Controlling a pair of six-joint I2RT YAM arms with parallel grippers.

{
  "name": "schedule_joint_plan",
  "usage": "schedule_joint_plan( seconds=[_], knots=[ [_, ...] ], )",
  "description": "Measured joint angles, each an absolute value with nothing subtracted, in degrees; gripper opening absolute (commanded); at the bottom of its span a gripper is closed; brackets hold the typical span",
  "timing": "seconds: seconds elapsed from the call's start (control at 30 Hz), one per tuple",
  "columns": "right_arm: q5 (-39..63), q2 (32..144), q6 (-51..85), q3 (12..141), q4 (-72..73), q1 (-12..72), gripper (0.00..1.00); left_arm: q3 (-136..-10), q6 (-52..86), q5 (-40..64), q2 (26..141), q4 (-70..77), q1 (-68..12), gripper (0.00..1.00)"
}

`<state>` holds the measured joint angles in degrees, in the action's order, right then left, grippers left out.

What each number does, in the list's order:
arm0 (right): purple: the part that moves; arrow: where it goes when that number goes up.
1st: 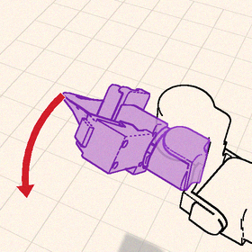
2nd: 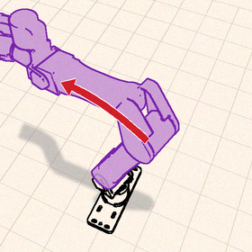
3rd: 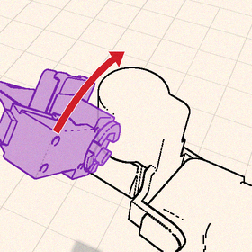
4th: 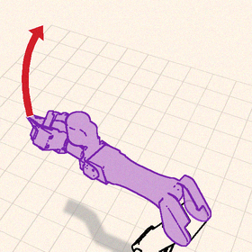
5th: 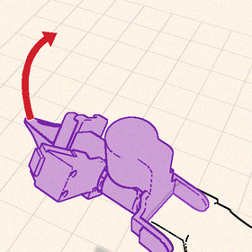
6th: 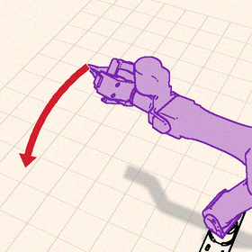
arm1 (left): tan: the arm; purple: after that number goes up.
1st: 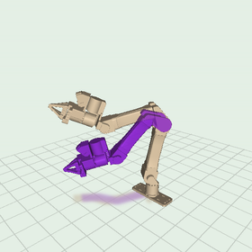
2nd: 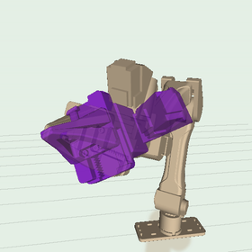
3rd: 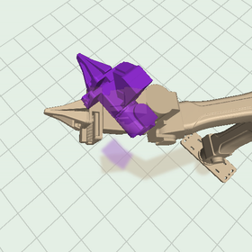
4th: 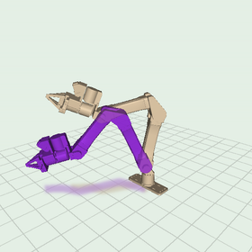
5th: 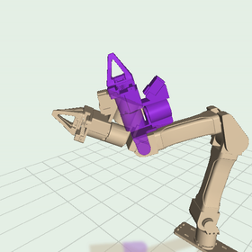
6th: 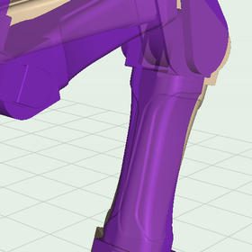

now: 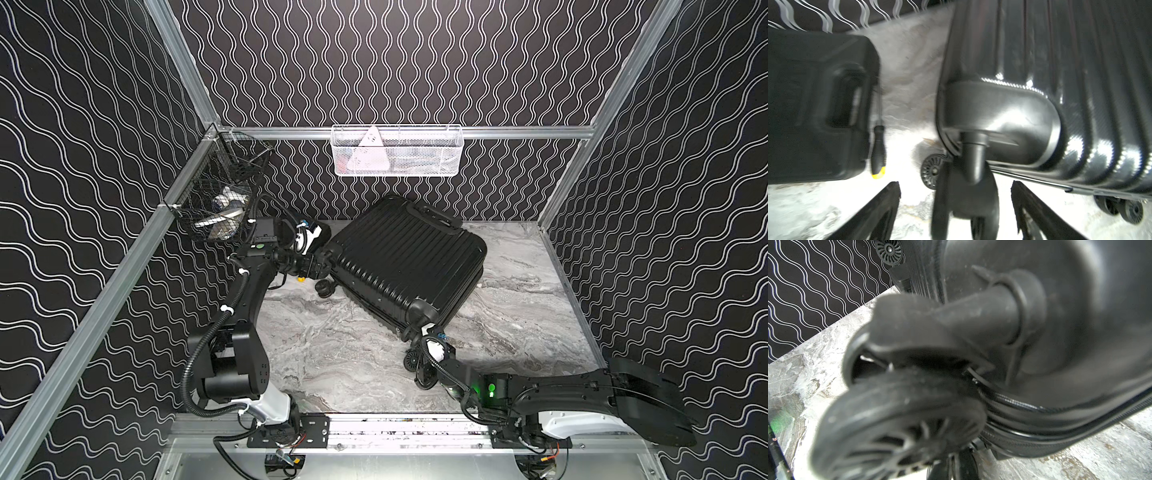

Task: Close the suitcase zippers
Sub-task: Zip the zipper on the suitcase.

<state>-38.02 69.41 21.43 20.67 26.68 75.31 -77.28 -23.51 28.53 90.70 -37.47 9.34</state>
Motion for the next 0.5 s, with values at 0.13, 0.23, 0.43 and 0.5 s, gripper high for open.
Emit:
schedule_joint_plan(
  seconds=[0.13, 0.23, 0.43, 0.5],
  knots=[
    [-38.0, 69.6, 21.5, 20.7, 26.7, 75.3, 0.0, -77.6, -23.9, 27.9, 91.2, -38.1, 8.9, 0.76],
    [-38.0, 69.3, 21.5, 20.7, 26.7, 75.3, 0.0, -78.4, -24.1, 26.8, 92.7, -39.3, 7.6, 0.59],
    [-38.5, 67.2, 21.7, 20.6, 24.7, 75.0, 0.0, -80.4, -24.1, 25.8, 93.8, -42.0, 6.5, 0.42],
    [-38.7, 66.0, 22.0, 20.3, 23.5, 74.9, 0.0, -80.6, -23.7, 24.0, 93.4, -42.7, 5.4, 0.36]
  ],
)
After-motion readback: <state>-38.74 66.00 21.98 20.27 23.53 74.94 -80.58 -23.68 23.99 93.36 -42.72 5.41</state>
